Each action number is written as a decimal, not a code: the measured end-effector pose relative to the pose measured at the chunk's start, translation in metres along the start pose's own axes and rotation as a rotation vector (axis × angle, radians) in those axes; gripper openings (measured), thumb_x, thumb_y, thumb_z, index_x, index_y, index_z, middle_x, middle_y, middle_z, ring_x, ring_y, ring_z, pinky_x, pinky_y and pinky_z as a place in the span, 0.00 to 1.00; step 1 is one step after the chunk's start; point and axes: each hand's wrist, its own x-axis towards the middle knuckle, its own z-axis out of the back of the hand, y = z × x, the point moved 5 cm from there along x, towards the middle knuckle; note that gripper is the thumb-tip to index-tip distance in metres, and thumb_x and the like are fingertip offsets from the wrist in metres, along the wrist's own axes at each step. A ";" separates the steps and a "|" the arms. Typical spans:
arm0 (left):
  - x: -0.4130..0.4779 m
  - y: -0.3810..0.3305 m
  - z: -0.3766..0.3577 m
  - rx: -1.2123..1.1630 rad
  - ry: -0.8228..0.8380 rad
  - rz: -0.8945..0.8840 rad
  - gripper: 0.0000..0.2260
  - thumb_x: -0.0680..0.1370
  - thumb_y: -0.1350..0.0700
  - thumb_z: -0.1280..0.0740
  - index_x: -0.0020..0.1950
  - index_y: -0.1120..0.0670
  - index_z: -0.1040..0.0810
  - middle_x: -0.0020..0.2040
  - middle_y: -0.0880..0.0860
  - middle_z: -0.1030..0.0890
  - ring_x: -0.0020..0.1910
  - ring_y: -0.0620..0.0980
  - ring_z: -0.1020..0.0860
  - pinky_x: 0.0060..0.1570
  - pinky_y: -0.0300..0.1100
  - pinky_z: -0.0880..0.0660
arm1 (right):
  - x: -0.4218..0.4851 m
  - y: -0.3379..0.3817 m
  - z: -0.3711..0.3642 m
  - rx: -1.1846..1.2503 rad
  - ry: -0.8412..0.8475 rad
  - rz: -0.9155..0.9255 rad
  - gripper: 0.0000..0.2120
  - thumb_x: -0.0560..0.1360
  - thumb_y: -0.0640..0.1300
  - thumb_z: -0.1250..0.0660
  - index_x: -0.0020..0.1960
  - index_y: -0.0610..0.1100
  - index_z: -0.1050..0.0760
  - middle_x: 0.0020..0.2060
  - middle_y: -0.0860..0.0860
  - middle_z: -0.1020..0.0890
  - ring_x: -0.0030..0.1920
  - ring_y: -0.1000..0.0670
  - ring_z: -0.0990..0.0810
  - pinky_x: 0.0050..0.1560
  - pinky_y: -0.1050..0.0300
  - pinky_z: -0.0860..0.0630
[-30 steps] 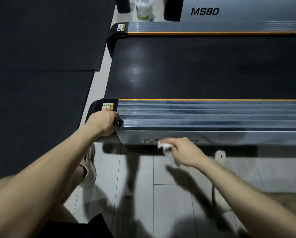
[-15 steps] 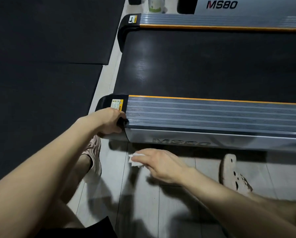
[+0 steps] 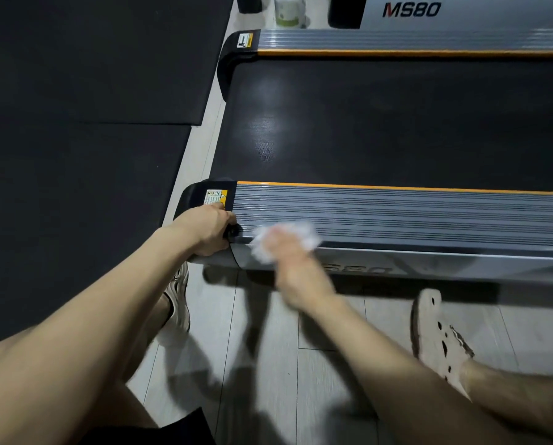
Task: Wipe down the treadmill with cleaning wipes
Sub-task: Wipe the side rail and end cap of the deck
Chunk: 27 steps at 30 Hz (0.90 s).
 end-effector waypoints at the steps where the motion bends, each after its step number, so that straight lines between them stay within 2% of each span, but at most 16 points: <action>1: 0.001 -0.001 0.001 0.009 0.006 -0.002 0.19 0.78 0.53 0.28 0.70 0.51 0.21 0.60 0.56 0.23 0.59 0.58 0.20 0.56 0.47 0.25 | -0.012 0.029 -0.018 0.024 0.173 0.175 0.31 0.76 0.34 0.43 0.75 0.53 0.25 0.75 0.51 0.24 0.75 0.44 0.27 0.75 0.44 0.29; 2: 0.001 -0.002 0.002 0.016 0.013 -0.003 0.19 0.78 0.52 0.28 0.70 0.51 0.21 0.61 0.57 0.23 0.60 0.58 0.21 0.56 0.46 0.26 | -0.023 0.049 -0.025 0.005 0.255 0.308 0.32 0.75 0.32 0.42 0.75 0.52 0.24 0.74 0.50 0.23 0.75 0.45 0.27 0.75 0.46 0.29; 3: 0.001 -0.002 0.003 0.021 0.019 -0.003 0.19 0.79 0.52 0.28 0.70 0.51 0.21 0.61 0.57 0.23 0.61 0.57 0.21 0.56 0.46 0.26 | -0.027 0.054 -0.022 -0.006 0.253 0.390 0.33 0.73 0.32 0.41 0.75 0.51 0.24 0.74 0.47 0.23 0.74 0.44 0.26 0.74 0.47 0.28; 4: 0.002 -0.004 0.005 0.019 0.023 -0.002 0.19 0.79 0.51 0.28 0.70 0.51 0.21 0.62 0.57 0.23 0.61 0.57 0.21 0.57 0.46 0.26 | -0.026 0.050 -0.006 -0.002 0.201 0.373 0.35 0.72 0.34 0.41 0.77 0.53 0.26 0.74 0.46 0.23 0.72 0.42 0.24 0.72 0.47 0.26; 7: 0.003 -0.006 0.009 0.026 0.021 0.005 0.18 0.81 0.46 0.30 0.68 0.52 0.20 0.62 0.57 0.21 0.63 0.58 0.21 0.60 0.47 0.24 | -0.015 0.001 0.052 -0.038 -0.055 0.117 0.33 0.77 0.41 0.42 0.78 0.64 0.31 0.64 0.48 0.15 0.58 0.41 0.16 0.56 0.46 0.20; 9: 0.005 -0.008 0.011 0.047 0.013 0.018 0.18 0.81 0.45 0.30 0.67 0.52 0.20 0.62 0.57 0.20 0.62 0.58 0.21 0.60 0.49 0.22 | -0.011 -0.030 0.089 0.000 -0.290 -0.048 0.26 0.80 0.44 0.40 0.77 0.59 0.27 0.58 0.48 0.14 0.53 0.42 0.16 0.52 0.49 0.22; 10: 0.005 -0.008 0.013 0.059 0.012 0.025 0.17 0.81 0.44 0.30 0.66 0.52 0.20 0.61 0.57 0.20 0.61 0.58 0.21 0.59 0.50 0.21 | -0.009 -0.041 0.105 0.012 -0.402 -0.101 0.23 0.81 0.46 0.38 0.76 0.55 0.25 0.58 0.48 0.14 0.53 0.43 0.17 0.53 0.50 0.23; 12: 0.008 -0.010 0.015 0.063 0.010 0.036 0.17 0.80 0.44 0.29 0.65 0.51 0.20 0.61 0.55 0.20 0.60 0.58 0.20 0.57 0.51 0.20 | -0.006 -0.062 0.127 -0.020 -0.504 -0.154 0.18 0.84 0.51 0.38 0.72 0.50 0.22 0.61 0.48 0.16 0.57 0.44 0.18 0.56 0.50 0.23; 14: 0.013 -0.014 0.016 0.058 -0.012 0.043 0.18 0.80 0.44 0.28 0.66 0.51 0.22 0.62 0.55 0.22 0.62 0.59 0.21 0.57 0.53 0.20 | -0.004 -0.091 0.131 -0.117 -0.531 -0.246 0.18 0.88 0.50 0.43 0.71 0.46 0.22 0.67 0.47 0.18 0.63 0.42 0.18 0.61 0.49 0.22; 16: 0.020 -0.021 0.017 0.053 -0.056 0.051 0.23 0.78 0.44 0.27 0.71 0.51 0.25 0.65 0.56 0.25 0.64 0.61 0.21 0.58 0.56 0.20 | -0.003 -0.102 0.108 -0.360 -0.482 -0.378 0.22 0.88 0.45 0.48 0.79 0.40 0.31 0.77 0.40 0.28 0.74 0.37 0.26 0.73 0.43 0.28; 18: 0.030 -0.029 0.013 0.037 -0.078 0.053 0.32 0.77 0.43 0.25 0.78 0.49 0.30 0.71 0.58 0.28 0.68 0.62 0.24 0.62 0.58 0.21 | 0.008 -0.070 0.058 -0.498 -0.373 -0.198 0.26 0.88 0.47 0.49 0.83 0.36 0.39 0.84 0.38 0.42 0.84 0.36 0.44 0.82 0.39 0.44; 19: 0.035 -0.032 0.011 0.026 -0.076 0.054 0.36 0.77 0.42 0.25 0.82 0.49 0.34 0.74 0.58 0.30 0.71 0.63 0.25 0.65 0.57 0.22 | 0.014 -0.046 0.032 -0.389 -0.322 -0.052 0.28 0.87 0.51 0.47 0.83 0.36 0.39 0.85 0.40 0.45 0.86 0.38 0.49 0.84 0.39 0.48; 21: 0.045 -0.035 0.007 0.010 -0.066 0.054 0.42 0.77 0.42 0.25 0.86 0.47 0.42 0.80 0.60 0.35 0.75 0.64 0.28 0.69 0.57 0.25 | 0.024 -0.003 -0.005 -0.278 -0.166 0.164 0.30 0.86 0.55 0.44 0.82 0.38 0.36 0.85 0.42 0.43 0.86 0.43 0.50 0.84 0.41 0.48; 23: 0.053 -0.034 0.003 -0.001 -0.039 0.064 0.47 0.76 0.44 0.23 0.88 0.47 0.47 0.81 0.61 0.34 0.75 0.65 0.28 0.71 0.58 0.26 | 0.027 0.000 -0.008 -0.322 -0.124 0.213 0.30 0.86 0.55 0.46 0.84 0.42 0.38 0.85 0.45 0.42 0.86 0.45 0.50 0.84 0.43 0.47; 25: 0.056 -0.034 0.003 0.015 -0.018 0.070 0.52 0.72 0.44 0.19 0.88 0.47 0.47 0.78 0.60 0.30 0.73 0.64 0.26 0.69 0.57 0.24 | 0.021 -0.040 0.020 -0.422 -0.185 0.082 0.30 0.87 0.57 0.49 0.86 0.46 0.44 0.86 0.49 0.46 0.86 0.47 0.52 0.85 0.43 0.51; 27: 0.057 -0.037 0.008 0.059 -0.045 0.065 0.52 0.70 0.44 0.17 0.87 0.45 0.43 0.74 0.58 0.26 0.69 0.63 0.23 0.64 0.55 0.21 | 0.001 -0.111 0.066 -0.521 -0.307 -0.205 0.33 0.86 0.61 0.52 0.87 0.47 0.45 0.86 0.45 0.46 0.86 0.45 0.54 0.85 0.42 0.55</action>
